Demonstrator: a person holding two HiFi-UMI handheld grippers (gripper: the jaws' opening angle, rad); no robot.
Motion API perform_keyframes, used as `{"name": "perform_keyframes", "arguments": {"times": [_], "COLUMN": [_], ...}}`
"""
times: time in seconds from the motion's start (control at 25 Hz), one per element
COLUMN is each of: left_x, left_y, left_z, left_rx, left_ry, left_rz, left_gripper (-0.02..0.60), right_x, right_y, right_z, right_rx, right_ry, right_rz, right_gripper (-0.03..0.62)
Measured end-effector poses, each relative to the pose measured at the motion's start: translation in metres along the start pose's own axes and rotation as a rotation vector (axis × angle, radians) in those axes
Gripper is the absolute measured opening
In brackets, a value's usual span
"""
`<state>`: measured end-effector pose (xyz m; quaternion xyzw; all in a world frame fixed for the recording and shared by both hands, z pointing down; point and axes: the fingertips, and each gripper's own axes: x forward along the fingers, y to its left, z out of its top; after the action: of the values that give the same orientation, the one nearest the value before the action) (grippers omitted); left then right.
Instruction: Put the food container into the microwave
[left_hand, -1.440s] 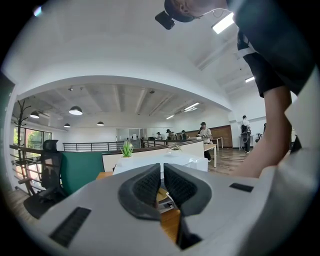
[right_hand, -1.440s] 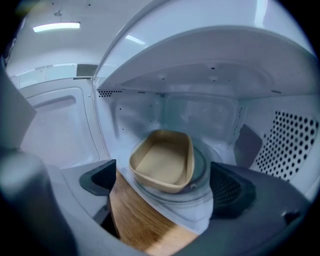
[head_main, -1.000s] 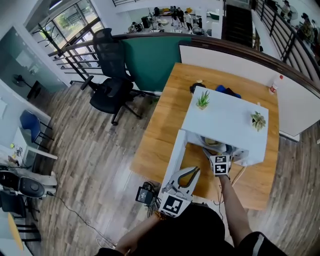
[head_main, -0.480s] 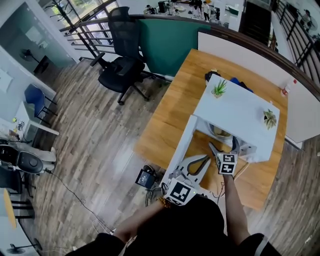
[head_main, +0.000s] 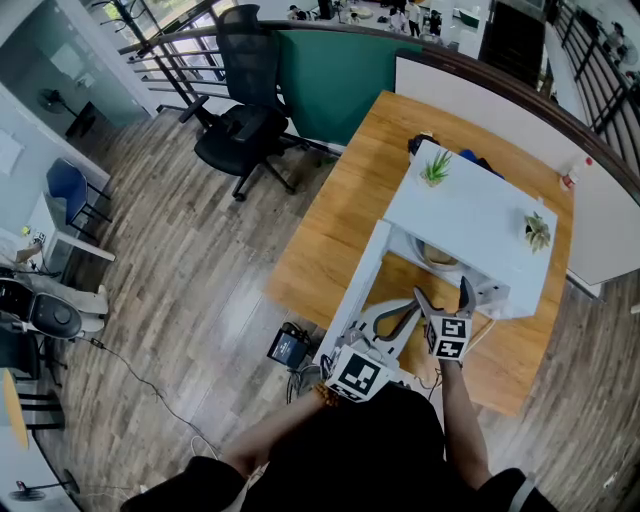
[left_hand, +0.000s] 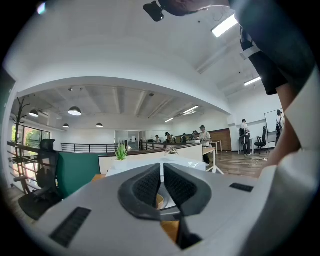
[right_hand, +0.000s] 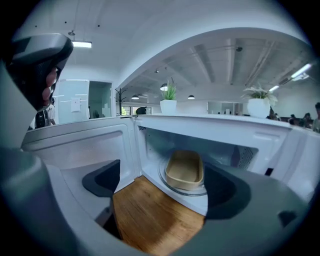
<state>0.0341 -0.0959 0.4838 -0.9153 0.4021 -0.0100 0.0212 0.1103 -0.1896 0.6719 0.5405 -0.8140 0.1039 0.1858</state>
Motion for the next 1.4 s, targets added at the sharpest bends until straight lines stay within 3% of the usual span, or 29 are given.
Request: {"name": "perform_keyframes", "arguments": {"times": [0.56, 1.24, 1.4], "left_x": [0.002, 0.005, 0.006], "left_y": [-0.003, 0.006, 0.011], "left_z": [-0.002, -0.004, -0.001], "left_rx": [0.002, 0.009, 0.002], "left_ry": [0.003, 0.006, -0.004], "left_rz": [0.005, 0.025, 0.04], "left_gripper": [0.038, 0.038, 0.038], "right_x": [-0.045, -0.071, -0.079], "right_y": [0.018, 0.014, 0.014], "right_z": [0.029, 0.09, 0.117], "right_rx": [0.001, -0.026, -0.049], "right_ry": [-0.108, -0.249, -0.332], "right_rz": [-0.044, -0.089, -0.096], "right_gripper": [0.409, 0.345, 0.334]}}
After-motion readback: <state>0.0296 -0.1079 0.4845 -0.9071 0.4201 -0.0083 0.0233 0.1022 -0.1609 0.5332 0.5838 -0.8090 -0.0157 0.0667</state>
